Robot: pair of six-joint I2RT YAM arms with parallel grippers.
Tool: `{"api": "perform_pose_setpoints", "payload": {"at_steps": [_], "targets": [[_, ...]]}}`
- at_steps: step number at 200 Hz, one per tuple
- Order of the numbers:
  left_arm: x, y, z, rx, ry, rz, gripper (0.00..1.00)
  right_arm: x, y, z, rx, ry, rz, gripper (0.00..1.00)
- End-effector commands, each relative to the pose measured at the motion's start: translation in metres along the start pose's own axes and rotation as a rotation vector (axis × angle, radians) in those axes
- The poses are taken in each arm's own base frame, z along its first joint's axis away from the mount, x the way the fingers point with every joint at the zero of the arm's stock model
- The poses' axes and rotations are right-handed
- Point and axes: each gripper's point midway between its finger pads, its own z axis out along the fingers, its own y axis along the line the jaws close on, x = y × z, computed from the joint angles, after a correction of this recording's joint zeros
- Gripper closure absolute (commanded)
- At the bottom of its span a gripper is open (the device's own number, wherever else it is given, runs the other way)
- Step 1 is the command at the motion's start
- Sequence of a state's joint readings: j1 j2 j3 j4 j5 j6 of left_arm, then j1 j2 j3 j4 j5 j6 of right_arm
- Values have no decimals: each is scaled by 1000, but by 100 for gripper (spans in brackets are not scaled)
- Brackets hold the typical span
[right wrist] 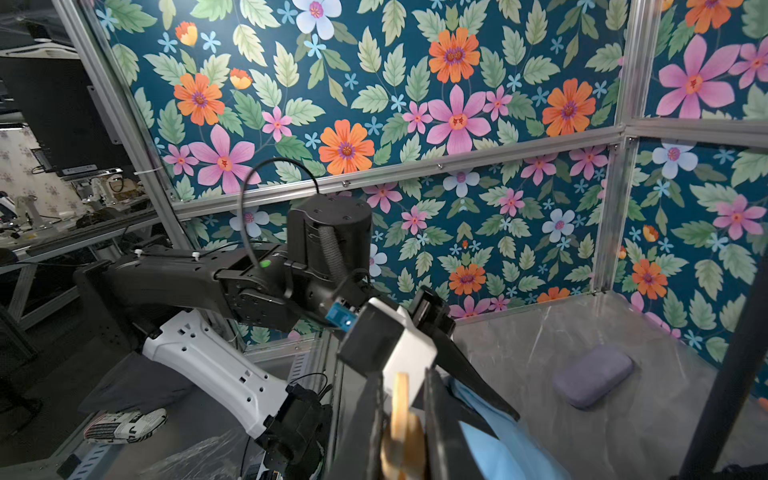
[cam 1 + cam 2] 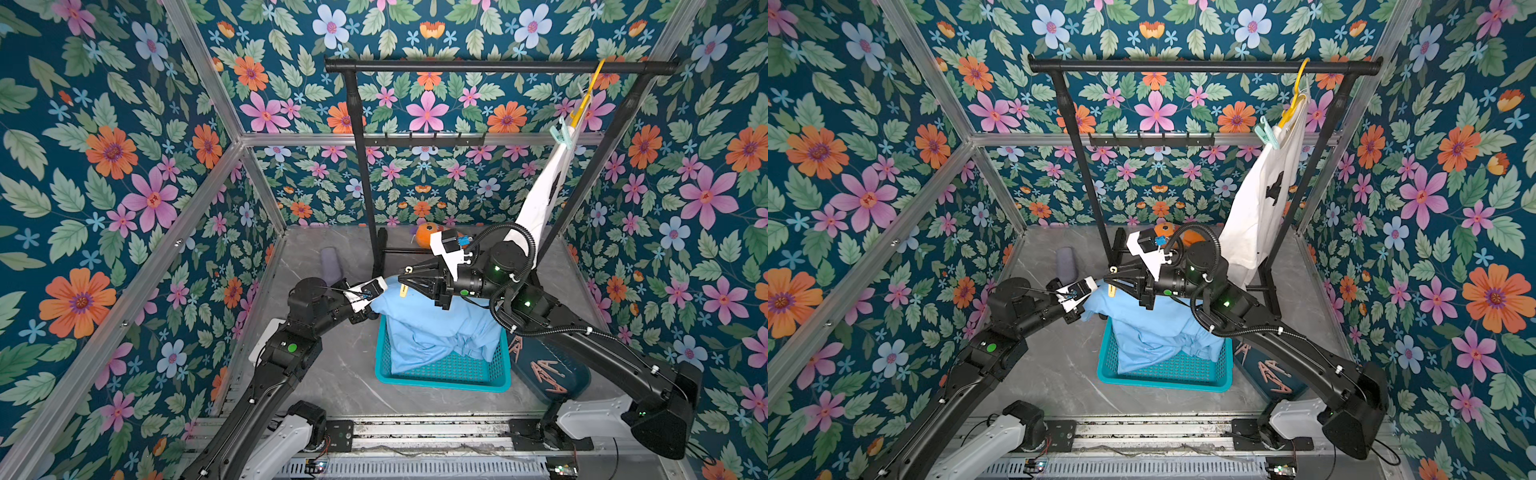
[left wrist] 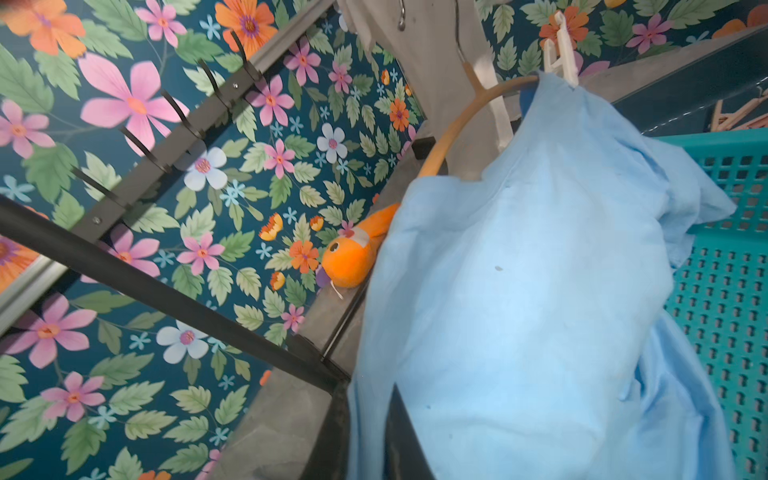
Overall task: Use clothespins to secure the t-shirt on both sides of the hanger
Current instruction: Pick up the hanger from the basket, then clamp the T-shirt on the hanger.
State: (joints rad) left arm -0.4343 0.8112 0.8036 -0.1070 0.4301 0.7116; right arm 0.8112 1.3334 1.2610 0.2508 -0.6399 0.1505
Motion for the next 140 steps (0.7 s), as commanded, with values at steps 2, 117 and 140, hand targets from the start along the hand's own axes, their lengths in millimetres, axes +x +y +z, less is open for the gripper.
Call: {"api": "perform_pose_setpoints", "payload": {"at_steps": [2,117,140], "targets": [[-10,15,-4,-74,-19,72,100,2,-16,13,54,18,-8,100],[-30,2,-20,-39,-116,157,100,30,-46,39,114,137,-34,100],[-35,0,-22,-24,-132,159,100,32,-47,39,114,142,-47,100]]}}
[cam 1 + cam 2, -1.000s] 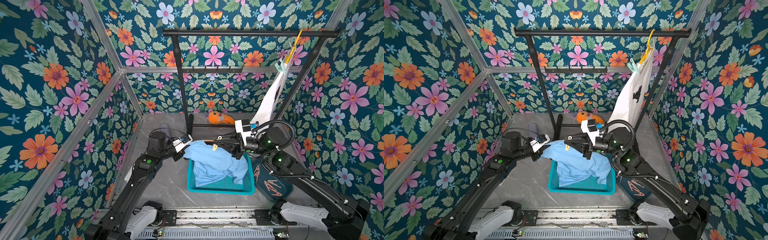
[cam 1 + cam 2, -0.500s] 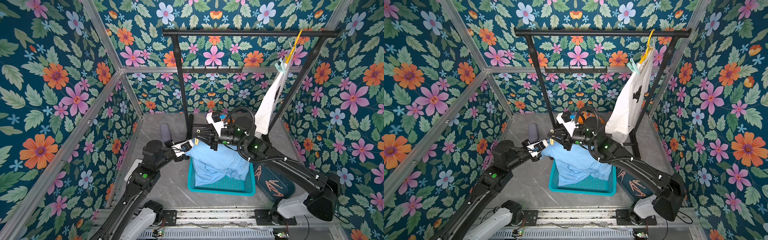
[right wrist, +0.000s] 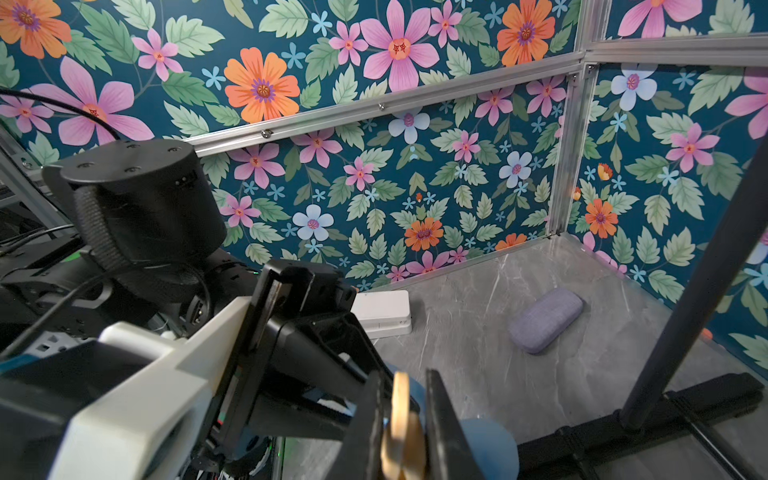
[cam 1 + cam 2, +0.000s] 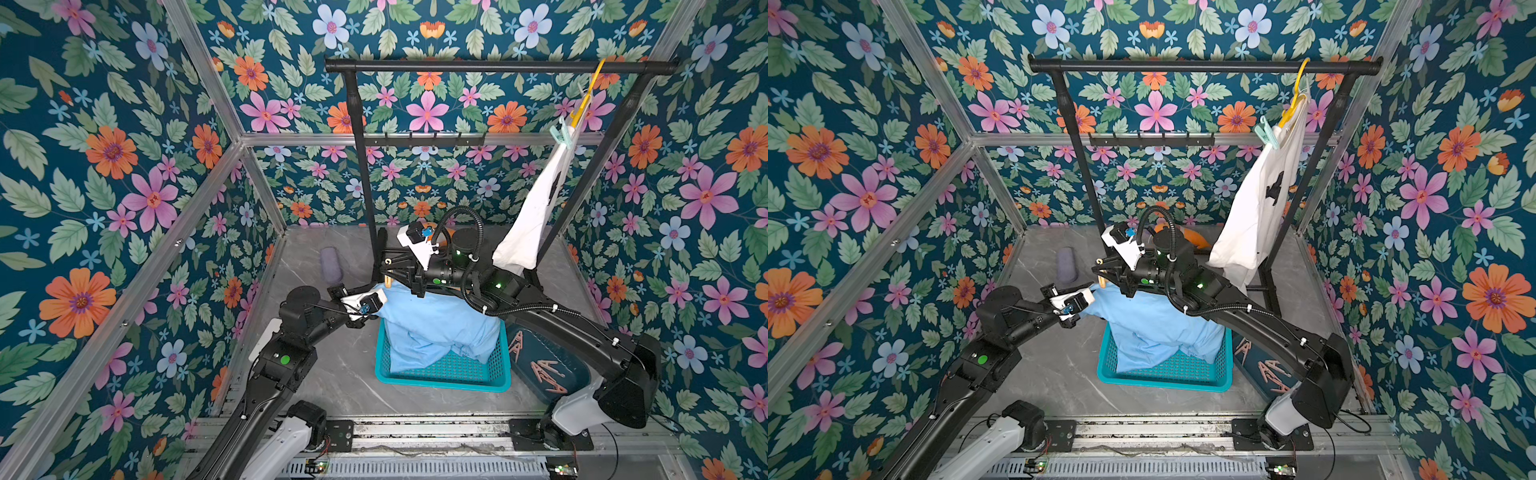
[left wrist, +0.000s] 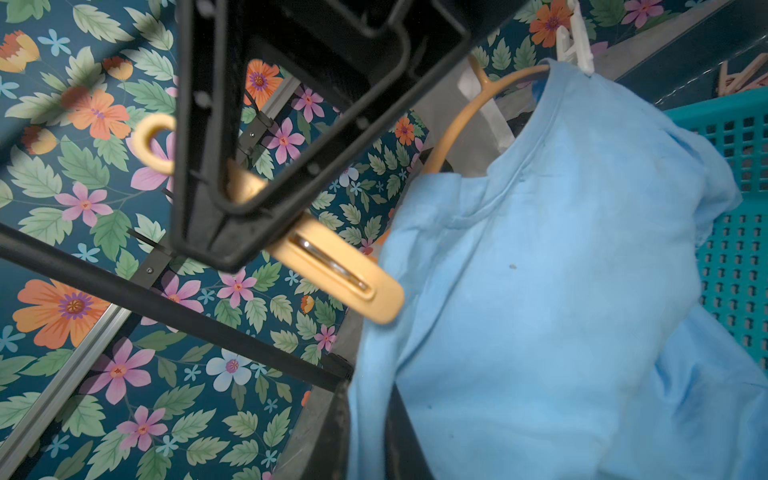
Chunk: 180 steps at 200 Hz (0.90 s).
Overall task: Use clothespins to secure the t-shirt on both sides of the hanger
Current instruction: Clamp the T-shirt on the hanger.
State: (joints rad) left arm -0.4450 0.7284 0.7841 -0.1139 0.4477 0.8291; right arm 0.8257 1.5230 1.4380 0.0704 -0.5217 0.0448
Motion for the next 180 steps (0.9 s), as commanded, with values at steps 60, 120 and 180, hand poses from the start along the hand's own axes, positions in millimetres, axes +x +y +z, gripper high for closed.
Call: {"api": "perform_pose_setpoints", "payload": {"at_steps": [60,120,180], "targets": [[-18,5,-2,3,-66,28,100,9,11,-3,-55,46,-76,100],[-32,11,-11,-39,-125,38,100,39,7,-4,-42,157,-40,100],[-43,17,-17,-63,-174,21,100,50,14,-9,-74,190,-70,100]]}}
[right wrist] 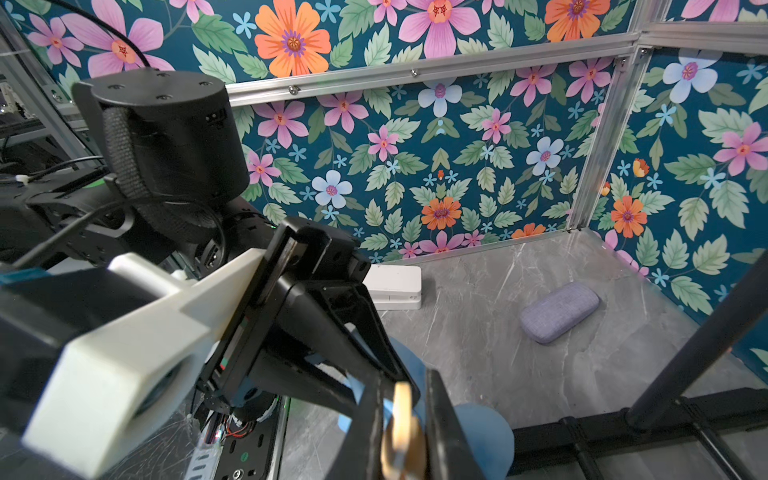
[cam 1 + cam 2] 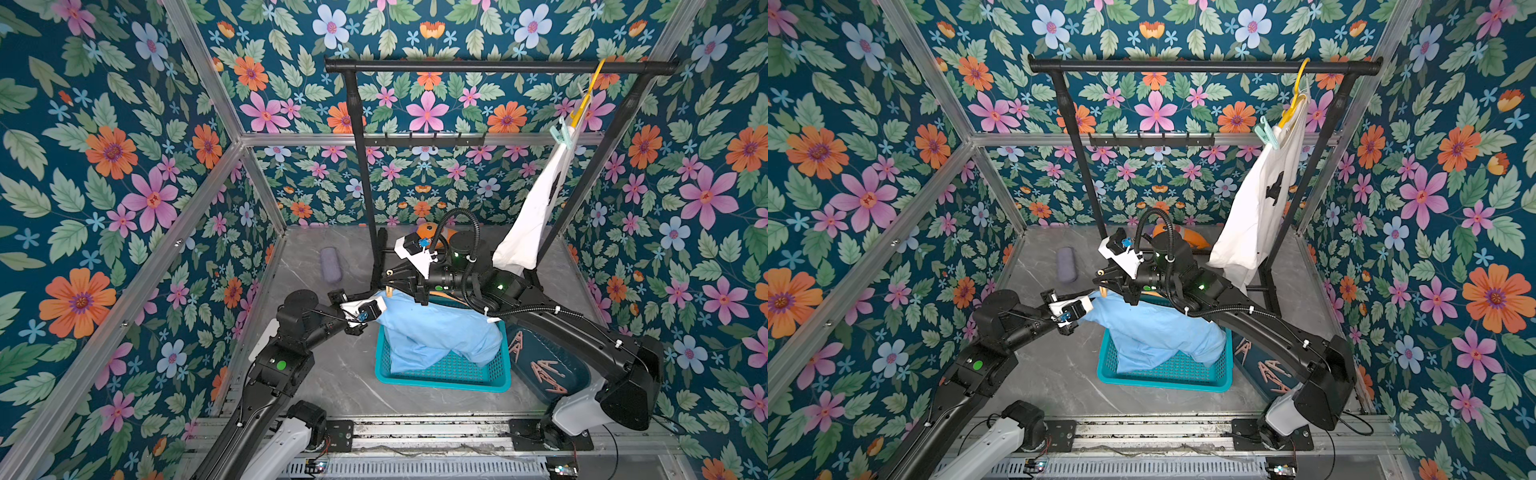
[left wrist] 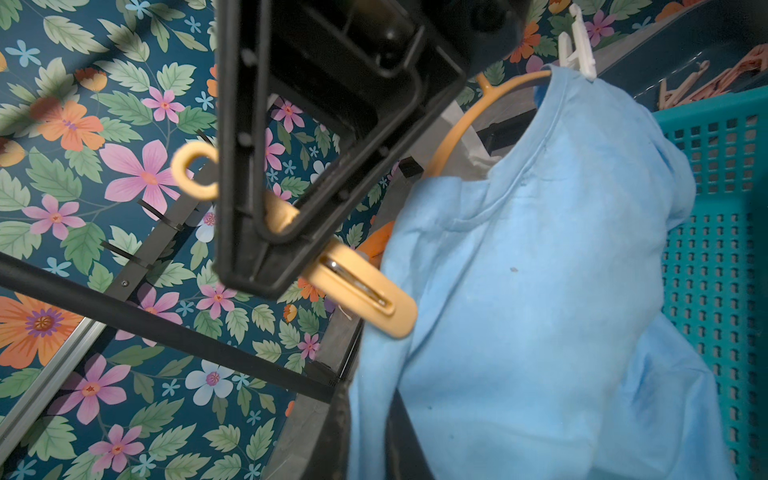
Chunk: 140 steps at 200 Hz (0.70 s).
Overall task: Use clothespins to secure the t-shirt on both sides of the hanger
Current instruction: Clamp the T-shirt on the hanger.
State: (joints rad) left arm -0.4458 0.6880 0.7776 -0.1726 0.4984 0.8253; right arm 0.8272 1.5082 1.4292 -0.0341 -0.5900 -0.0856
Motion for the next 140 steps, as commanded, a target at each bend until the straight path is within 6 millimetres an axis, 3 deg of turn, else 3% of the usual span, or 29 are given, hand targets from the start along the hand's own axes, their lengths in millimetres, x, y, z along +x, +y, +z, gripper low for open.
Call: {"api": "perform_pose_setpoints", "payload": {"at_steps": [1,62,140], "targets": [[-39,29,-8,-113,-152,41,100,29,3,-2,-11,106,12,100],[-44,31,-11,-120,-169,47,100,44,16,-5,-93,224,-9,100],[-59,36,-18,-140,-231,31,100,72,9,-4,-57,298,24,100]]}}
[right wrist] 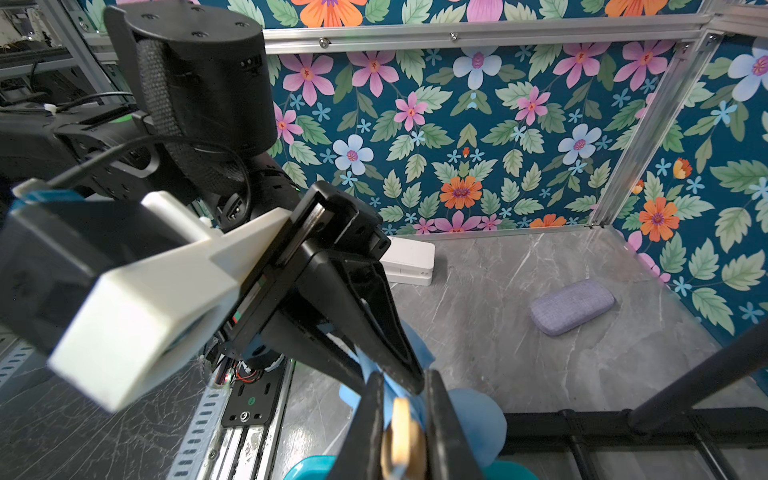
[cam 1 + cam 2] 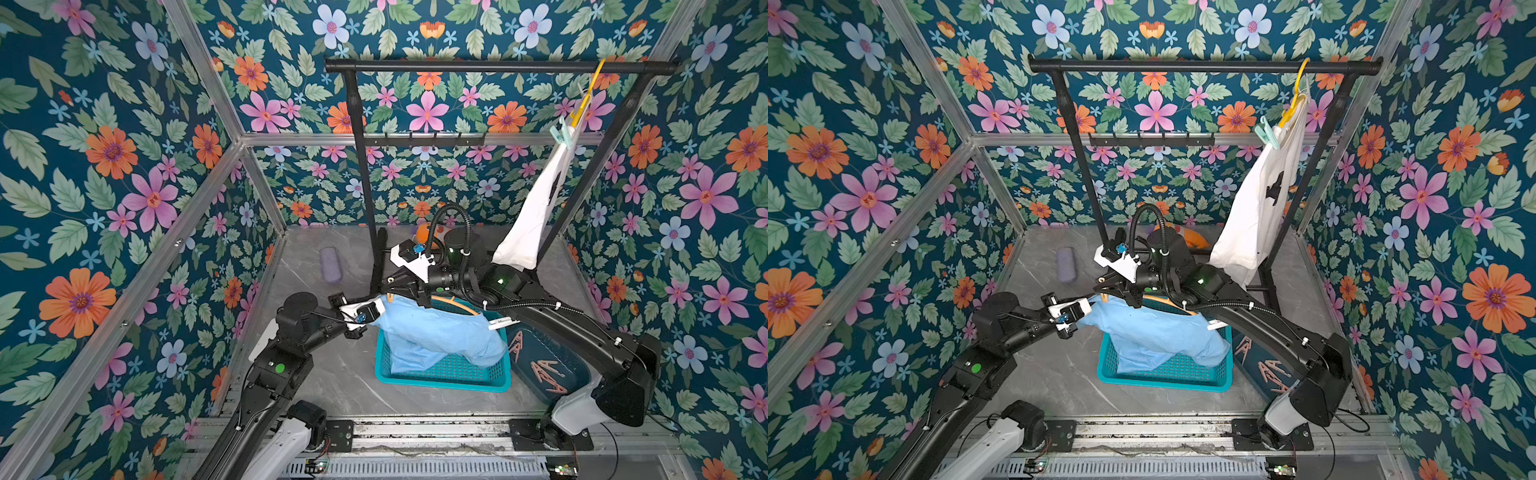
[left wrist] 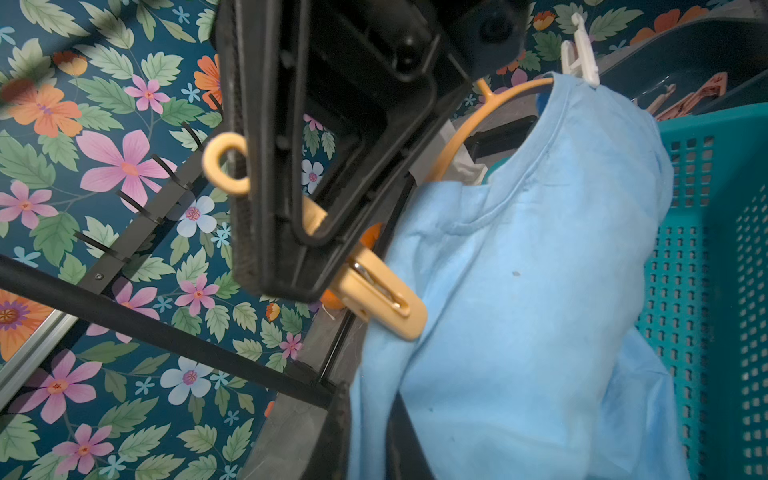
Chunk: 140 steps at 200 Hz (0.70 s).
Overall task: Use clothespins to secure the t-shirt on both sides of the hanger
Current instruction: Clamp the T-shirt on the hanger.
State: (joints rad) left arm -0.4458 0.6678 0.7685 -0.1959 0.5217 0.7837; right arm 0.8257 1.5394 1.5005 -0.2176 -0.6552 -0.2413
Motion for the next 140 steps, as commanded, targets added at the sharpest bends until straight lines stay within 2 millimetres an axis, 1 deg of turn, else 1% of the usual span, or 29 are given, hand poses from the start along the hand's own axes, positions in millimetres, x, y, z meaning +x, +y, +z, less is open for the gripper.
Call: {"api": "perform_pose_setpoints", "payload": {"at_steps": [1,22,49,71,79,86,94,112,140], "targets": [[-61,41,-15,-157,-226,80,100,55,2,1,8,189,102,100],[-69,43,-19,-166,-262,67,100,61,4,0,0,218,84,100],[-73,44,-22,-169,-275,66,100,68,8,-1,-15,243,65,100],[-77,45,-23,-166,-284,61,100,85,8,2,-6,339,50,100],[-78,46,-24,-166,-289,53,100,89,9,2,-14,358,41,100],[-79,46,-24,-167,-289,49,100,91,7,2,6,367,33,100],[-79,46,-24,-166,-290,50,100,89,2,-1,35,356,31,100],[-74,44,-23,-166,-276,56,100,77,-2,-9,60,307,30,100],[-69,42,-19,-157,-260,53,100,60,-13,-12,130,262,20,100]]}}
